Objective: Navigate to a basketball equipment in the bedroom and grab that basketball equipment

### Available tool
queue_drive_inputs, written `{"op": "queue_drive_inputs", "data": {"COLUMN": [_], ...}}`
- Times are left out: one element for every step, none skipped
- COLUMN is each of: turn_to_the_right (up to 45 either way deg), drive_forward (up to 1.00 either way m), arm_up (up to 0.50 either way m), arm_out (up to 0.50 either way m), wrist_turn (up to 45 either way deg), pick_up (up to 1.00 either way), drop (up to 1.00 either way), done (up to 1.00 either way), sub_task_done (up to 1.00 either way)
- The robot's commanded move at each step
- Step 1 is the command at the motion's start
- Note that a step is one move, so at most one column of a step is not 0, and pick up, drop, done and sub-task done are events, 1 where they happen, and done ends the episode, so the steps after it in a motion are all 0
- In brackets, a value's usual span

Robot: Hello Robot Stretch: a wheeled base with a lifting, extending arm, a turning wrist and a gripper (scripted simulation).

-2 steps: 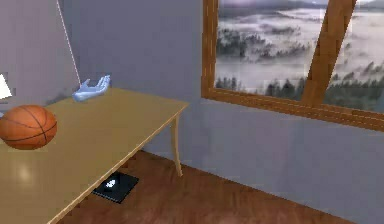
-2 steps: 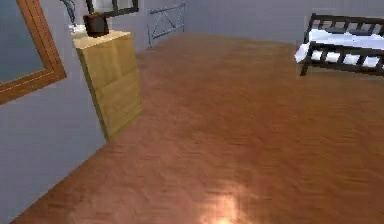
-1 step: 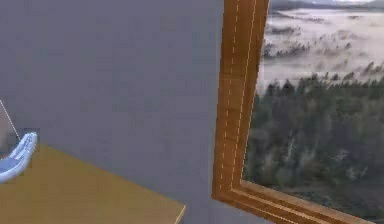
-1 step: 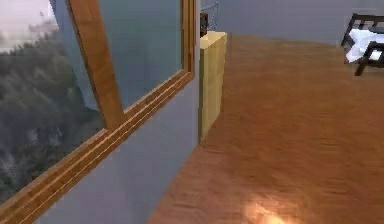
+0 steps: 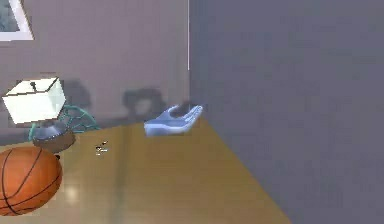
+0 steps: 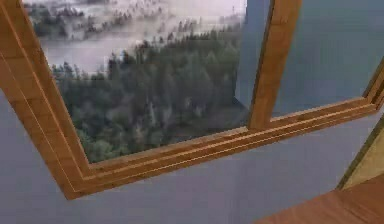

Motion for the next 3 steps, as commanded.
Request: {"op": "queue_drive_inputs", "data": {"turn_to_the_right": [-45.0,-45.0,-42.0], "drive_forward": [0.00,0.00,0.00], "arm_up": [0.00,0.00,0.00], "arm_out": [0.00,0.00,0.00], "wrist_turn": [0.0,0.0,0.0], "pick_up": [0.00,0.00,0.00], "drop": [0.00,0.00,0.00], "done": [0.00,0.00,0.00], "sub_task_done": [0.00,0.00,0.00]}}
